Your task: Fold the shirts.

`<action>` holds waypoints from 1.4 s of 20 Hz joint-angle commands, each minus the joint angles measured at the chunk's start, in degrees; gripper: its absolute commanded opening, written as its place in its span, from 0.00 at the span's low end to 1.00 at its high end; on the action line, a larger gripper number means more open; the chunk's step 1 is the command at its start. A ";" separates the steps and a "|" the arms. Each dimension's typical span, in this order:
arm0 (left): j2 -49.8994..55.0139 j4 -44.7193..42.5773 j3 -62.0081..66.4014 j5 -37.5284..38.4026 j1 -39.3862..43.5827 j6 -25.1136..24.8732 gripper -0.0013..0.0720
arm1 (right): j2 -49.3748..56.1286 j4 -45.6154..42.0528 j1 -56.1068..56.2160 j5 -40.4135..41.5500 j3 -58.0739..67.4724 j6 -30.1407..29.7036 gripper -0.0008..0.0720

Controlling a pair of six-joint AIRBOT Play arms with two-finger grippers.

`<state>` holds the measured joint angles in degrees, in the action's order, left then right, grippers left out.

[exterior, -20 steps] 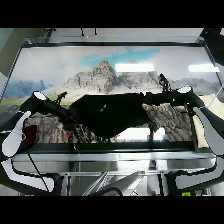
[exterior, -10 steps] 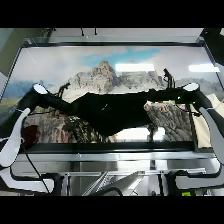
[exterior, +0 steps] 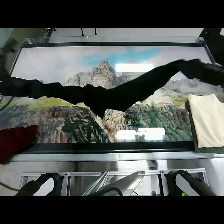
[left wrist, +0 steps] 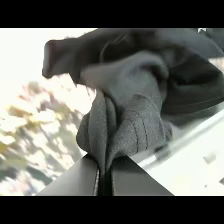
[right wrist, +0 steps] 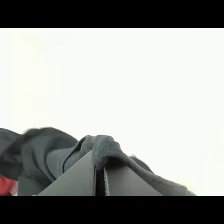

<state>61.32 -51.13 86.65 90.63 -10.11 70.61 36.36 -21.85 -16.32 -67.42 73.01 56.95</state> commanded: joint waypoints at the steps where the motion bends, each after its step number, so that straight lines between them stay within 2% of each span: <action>1: -11.67 0.02 5.88 -0.02 -1.01 0.33 0.04 | -10.34 5.84 -0.90 -1.42 5.33 -0.17 0.04; 2: -14.60 -0.94 7.61 -1.31 -1.01 0.11 0.04 | -12.31 5.44 -0.94 -1.38 7.48 -0.20 0.04; 4: -19.32 -9.49 10.05 -4.57 -1.01 -0.11 0.04 | -14.78 1.53 -0.98 0.07 10.29 0.09 0.04; 5: -21.11 -14.99 9.88 -5.97 -1.01 0.68 0.04 | -15.41 -3.54 -0.98 1.42 10.38 2.38 0.04; 7: -24.11 -24.65 5.62 -6.58 -0.98 2.54 0.04 | -14.14 -15.30 -1.01 0.83 9.77 11.02 0.04; 8: -25.05 -25.59 1.88 -6.67 -0.92 2.86 0.04 | -12.66 -16.26 -1.01 -0.87 8.57 12.24 0.04; 12: -23.39 -17.03 -17.16 -8.26 3.85 0.55 0.04 | -4.44 -2.64 -0.94 -8.79 -1.51 8.85 0.04; 16: -13.53 -14.78 -30.16 -11.15 8.90 -2.25 0.04 | 3.58 -3.19 -0.96 -8.41 -14.99 8.44 0.04; 19: -4.37 -14.64 -35.17 -16.48 10.99 -3.17 0.04 | 10.67 -4.39 -0.96 -4.66 -23.45 3.85 0.04; 21: 1.68 -14.64 -36.52 -18.99 11.91 -4.28 0.04 | 16.31 -5.35 -0.98 -0.76 -26.08 1.09 0.04; 24: 10.29 -14.64 -35.26 -18.58 12.46 -5.16 0.04 | 23.74 -4.22 -0.98 3.78 -25.77 -2.43 0.04; 25: 12.39 -14.64 -34.71 -18.32 12.46 -5.16 0.04 | 25.40 -3.54 -1.03 4.26 -25.35 -3.32 0.09; 26: 14.23 -14.64 -34.05 -17.62 12.46 -5.16 0.04 | 26.45 -3.41 -1.07 4.20 -24.72 -3.67 0.36; 27: 15.91 -14.69 -33.27 -16.52 12.46 -5.18 0.04 | 26.75 -3.69 -1.09 4.02 -24.04 -3.72 0.56; 28: 17.05 -14.73 -32.54 -15.52 12.46 -5.20 0.04 | 26.58 -4.28 -1.09 3.91 -23.15 -3.67 0.55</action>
<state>73.32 -65.78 52.86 73.14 2.13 65.87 60.36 -25.87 -17.37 -64.82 48.86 55.09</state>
